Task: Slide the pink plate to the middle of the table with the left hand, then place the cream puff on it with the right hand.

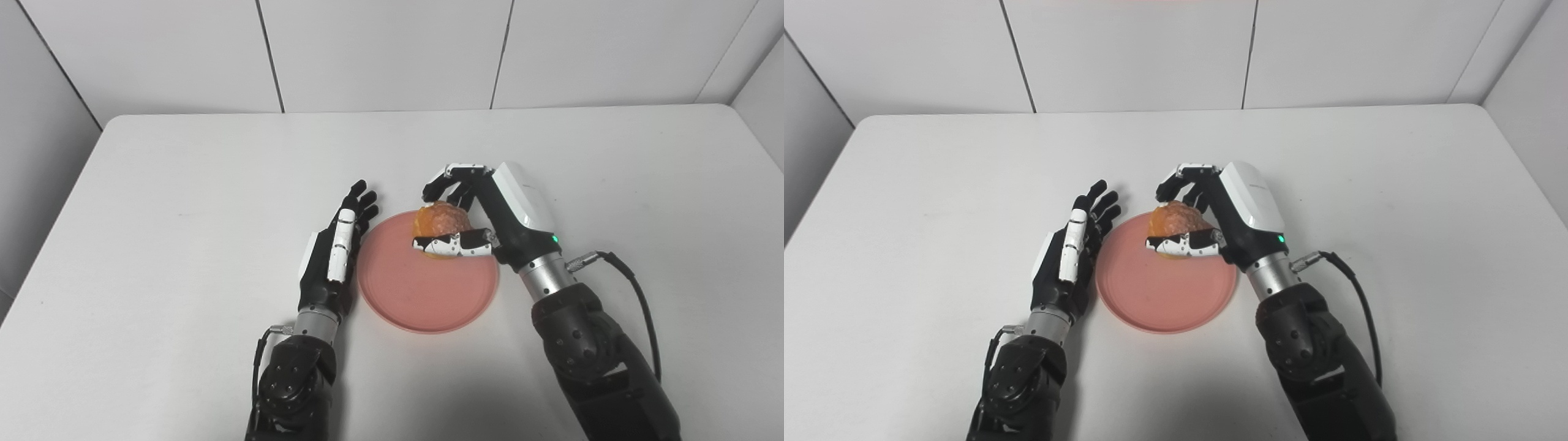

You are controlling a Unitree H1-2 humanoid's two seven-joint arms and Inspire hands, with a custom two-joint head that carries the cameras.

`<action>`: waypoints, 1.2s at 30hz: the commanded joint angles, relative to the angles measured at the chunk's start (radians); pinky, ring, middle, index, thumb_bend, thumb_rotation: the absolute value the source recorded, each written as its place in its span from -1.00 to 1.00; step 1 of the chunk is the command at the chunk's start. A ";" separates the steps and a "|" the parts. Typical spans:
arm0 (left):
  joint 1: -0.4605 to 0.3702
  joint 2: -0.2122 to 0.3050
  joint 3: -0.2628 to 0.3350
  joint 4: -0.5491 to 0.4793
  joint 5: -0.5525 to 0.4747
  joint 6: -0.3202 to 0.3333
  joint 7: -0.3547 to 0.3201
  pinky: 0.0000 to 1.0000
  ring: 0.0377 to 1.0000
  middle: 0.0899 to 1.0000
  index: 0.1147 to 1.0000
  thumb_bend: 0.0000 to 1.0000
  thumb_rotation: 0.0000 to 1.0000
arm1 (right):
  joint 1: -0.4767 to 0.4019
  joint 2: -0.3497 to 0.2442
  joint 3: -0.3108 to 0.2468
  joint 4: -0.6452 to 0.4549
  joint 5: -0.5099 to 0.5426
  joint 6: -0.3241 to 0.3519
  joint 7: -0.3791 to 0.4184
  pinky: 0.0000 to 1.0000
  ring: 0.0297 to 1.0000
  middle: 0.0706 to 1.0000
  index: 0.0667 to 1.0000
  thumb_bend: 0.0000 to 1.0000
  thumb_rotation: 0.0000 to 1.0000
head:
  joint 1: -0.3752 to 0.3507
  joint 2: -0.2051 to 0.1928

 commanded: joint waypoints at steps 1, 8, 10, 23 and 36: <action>-0.025 -0.020 -0.012 -0.031 0.011 -0.005 0.002 1.00 0.84 0.82 0.79 -0.07 1.00 | -0.017 0.008 -0.002 0.000 0.010 -0.067 -0.002 -0.33 -0.22 -0.01 -0.10 0.02 -1.00 | -0.001 0.000; -0.023 -0.024 -0.009 -0.038 0.003 0.001 0.001 0.98 0.84 0.83 0.79 -0.11 1.00 | -0.002 0.008 0.008 0.075 0.028 -0.122 0.010 -0.35 -0.26 -0.04 -0.08 0.02 -1.00 | -0.007 0.004; -0.023 -0.024 -0.009 -0.038 0.003 -0.002 0.001 0.97 0.84 0.82 0.79 -0.10 1.00 | -0.001 0.006 0.009 0.097 0.028 -0.139 0.008 -0.36 -0.27 -0.06 -0.07 0.02 -1.00 | -0.007 0.004; -0.019 -0.023 -0.009 -0.047 -0.001 0.002 -0.003 0.99 0.85 0.83 0.80 -0.09 1.00 | -0.004 -0.032 0.024 0.160 -0.041 -0.173 0.014 -0.27 -0.19 -0.04 -0.09 0.02 -1.00 | -0.004 0.009; -0.023 -0.024 -0.012 -0.037 0.034 -0.032 0.014 0.89 0.85 0.82 0.78 -0.07 1.00 | -0.004 -0.081 0.028 0.105 -0.057 -0.319 0.021 0.73 0.79 0.79 0.72 0.24 0.12 | -0.004 0.020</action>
